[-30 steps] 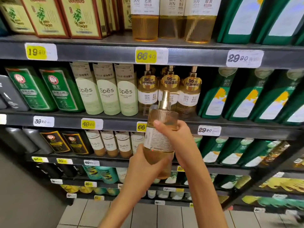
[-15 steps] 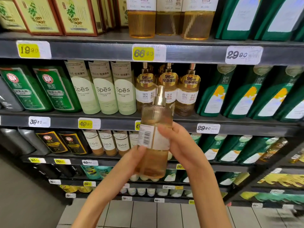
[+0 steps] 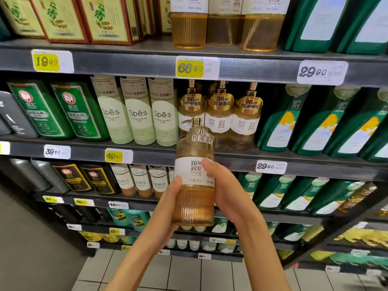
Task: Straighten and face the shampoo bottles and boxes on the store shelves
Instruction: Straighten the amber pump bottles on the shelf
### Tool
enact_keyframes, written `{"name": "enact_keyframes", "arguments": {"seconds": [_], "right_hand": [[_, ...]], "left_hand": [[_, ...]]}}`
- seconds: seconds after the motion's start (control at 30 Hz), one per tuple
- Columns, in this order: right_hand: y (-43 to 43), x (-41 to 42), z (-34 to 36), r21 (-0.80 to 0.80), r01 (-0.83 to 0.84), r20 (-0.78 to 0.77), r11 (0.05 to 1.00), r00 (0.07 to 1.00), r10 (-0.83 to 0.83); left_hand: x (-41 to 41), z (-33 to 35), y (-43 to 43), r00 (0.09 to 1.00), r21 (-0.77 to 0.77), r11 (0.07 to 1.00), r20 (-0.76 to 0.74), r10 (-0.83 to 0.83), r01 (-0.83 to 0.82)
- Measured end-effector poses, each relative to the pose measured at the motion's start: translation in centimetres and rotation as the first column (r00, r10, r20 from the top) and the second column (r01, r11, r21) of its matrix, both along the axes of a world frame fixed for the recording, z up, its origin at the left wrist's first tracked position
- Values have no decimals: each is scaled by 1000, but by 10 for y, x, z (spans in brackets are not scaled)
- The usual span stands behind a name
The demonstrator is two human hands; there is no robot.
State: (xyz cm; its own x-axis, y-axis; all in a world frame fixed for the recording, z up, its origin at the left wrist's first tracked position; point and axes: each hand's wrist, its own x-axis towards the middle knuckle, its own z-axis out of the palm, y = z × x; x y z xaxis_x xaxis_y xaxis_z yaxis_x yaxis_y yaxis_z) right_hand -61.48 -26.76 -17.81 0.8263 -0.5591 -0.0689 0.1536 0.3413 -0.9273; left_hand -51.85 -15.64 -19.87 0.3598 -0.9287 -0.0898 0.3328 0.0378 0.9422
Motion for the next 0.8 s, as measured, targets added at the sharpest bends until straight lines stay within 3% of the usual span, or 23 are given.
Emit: {"name": "enact_keyframes", "arguments": {"seconds": [0.17, 0.3, 0.4, 0.47, 0.63, 0.8], "right_hand": [[3, 3, -3, -191, -5, -43, 982, 999, -4], [2, 6, 0, -218, -54, -52, 974, 998, 44], [4, 7, 4, -332, -138, -157, 933, 984, 90], [6, 6, 1, -376, -108, -187, 920, 982, 38], [7, -1, -9, -379, -79, -91, 922, 995, 48], [5, -8, -14, -490, -4, -52, 872, 998, -24]], "left_hand": [[10, 2, -2, 969, 32, 997, 240, 56, -66], [16, 5, 0, 986, -14, 1000, 169, 6, -3], [20, 4, 0, 977, -21, 1000, 214, 19, -15], [21, 2, 0, 976, -17, 1000, 218, 1, 3], [25, -4, 4, 981, -25, 994, 170, -99, 104], [36, -2, 8, 887, -17, 987, 441, -135, 159]]}}
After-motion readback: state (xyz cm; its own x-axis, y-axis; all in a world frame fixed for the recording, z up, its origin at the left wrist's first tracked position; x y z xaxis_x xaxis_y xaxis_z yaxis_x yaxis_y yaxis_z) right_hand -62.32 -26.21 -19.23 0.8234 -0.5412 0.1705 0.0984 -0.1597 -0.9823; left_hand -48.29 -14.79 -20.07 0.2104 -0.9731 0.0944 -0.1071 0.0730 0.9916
